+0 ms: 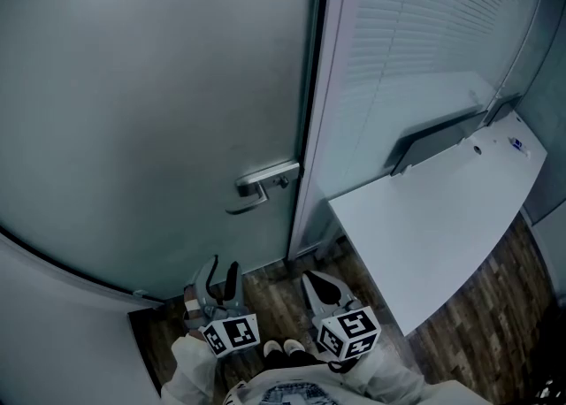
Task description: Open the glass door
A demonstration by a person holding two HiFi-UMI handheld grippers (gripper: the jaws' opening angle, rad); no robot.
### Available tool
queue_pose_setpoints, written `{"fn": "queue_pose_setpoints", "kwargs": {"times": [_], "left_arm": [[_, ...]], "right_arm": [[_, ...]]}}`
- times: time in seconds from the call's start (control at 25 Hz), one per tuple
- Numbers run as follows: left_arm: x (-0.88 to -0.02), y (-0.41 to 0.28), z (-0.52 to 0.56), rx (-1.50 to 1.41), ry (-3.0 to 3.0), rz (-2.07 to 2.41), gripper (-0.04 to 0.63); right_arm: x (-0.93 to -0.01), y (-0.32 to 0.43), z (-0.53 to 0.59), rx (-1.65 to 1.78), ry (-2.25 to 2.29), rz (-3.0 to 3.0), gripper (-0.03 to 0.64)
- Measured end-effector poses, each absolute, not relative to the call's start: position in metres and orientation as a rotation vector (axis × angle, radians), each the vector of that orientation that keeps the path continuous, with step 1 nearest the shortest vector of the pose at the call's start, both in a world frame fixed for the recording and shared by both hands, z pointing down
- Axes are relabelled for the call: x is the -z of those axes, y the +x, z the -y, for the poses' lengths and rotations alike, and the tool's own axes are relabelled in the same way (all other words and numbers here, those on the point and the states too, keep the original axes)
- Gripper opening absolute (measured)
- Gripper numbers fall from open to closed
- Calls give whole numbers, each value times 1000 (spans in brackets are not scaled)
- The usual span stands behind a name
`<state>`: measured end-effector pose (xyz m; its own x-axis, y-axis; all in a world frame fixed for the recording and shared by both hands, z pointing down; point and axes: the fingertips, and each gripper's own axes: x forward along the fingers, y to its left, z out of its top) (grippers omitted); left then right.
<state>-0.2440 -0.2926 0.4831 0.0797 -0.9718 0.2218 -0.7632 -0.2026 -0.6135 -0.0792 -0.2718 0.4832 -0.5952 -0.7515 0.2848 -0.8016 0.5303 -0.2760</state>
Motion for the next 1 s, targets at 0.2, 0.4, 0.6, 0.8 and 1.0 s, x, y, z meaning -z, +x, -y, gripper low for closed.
{"fn": "queue_pose_setpoints", "kwargs": {"times": [0.2,0.4,0.6,0.8,1.0], "left_arm": [[-493,-236,323,963,-1928,-1577,196],[-508,-228,360,1059,-1880,-1454,196],[-528,-224,388,1139,-1812,-1351,196],[-531,-219,410,1177,-1742,-1284,195],[-535,-218,429,1209,-1722,-1239,192]], "right_arm": [[-485,-64,275,-579,1413,2585,6],[-484,-53,273,-589,1463,2550,6],[-491,-44,273,-590,1491,2528,6],[-492,-39,271,-602,1505,2516,6],[-493,-39,269,-610,1504,2514,6]]}}
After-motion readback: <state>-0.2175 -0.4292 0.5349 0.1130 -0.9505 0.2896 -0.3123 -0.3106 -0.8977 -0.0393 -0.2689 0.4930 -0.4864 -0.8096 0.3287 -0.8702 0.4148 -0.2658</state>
